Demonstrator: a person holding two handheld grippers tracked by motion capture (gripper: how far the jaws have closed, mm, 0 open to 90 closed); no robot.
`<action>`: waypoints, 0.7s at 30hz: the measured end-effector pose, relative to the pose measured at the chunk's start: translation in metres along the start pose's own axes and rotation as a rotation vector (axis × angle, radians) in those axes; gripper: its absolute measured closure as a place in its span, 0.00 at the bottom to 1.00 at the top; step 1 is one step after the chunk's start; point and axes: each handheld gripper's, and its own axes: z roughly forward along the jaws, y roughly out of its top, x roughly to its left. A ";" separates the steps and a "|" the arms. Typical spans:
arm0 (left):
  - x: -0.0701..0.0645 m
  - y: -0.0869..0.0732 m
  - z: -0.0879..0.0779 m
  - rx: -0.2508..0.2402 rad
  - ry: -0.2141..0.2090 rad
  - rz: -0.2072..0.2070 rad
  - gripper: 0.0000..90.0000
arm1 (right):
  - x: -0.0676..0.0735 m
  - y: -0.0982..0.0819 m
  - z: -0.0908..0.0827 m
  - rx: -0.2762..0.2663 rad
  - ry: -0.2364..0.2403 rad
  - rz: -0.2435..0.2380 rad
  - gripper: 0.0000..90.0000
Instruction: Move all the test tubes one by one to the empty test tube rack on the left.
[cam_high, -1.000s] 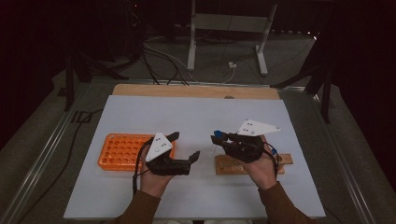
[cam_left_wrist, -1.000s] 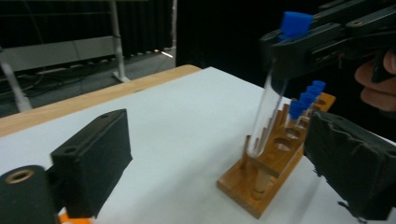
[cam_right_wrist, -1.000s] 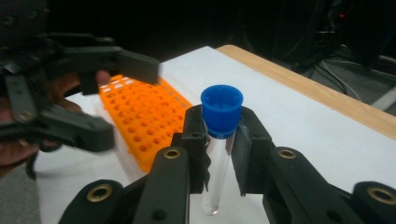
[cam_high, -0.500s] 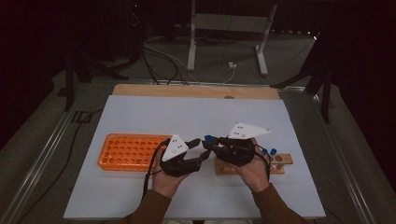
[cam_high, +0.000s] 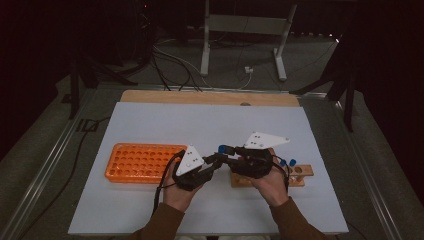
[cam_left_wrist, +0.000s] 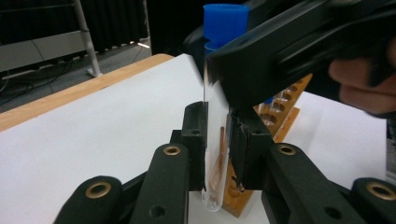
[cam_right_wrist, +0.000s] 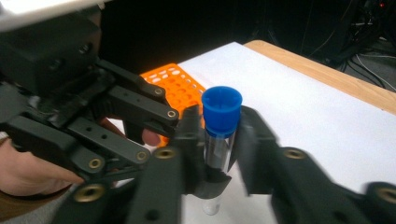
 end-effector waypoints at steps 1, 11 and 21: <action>0.002 -0.001 0.000 0.003 0.007 -0.003 0.87 | 0.000 0.000 -0.002 -0.007 -0.008 -0.003 0.66; 0.012 -0.005 -0.010 -0.015 0.040 -0.033 0.87 | -0.012 -0.005 -0.025 -0.047 -0.141 0.008 0.16; 0.025 -0.012 -0.029 -0.040 0.084 -0.057 0.87 | -0.034 -0.022 -0.055 -0.076 -0.230 0.034 0.00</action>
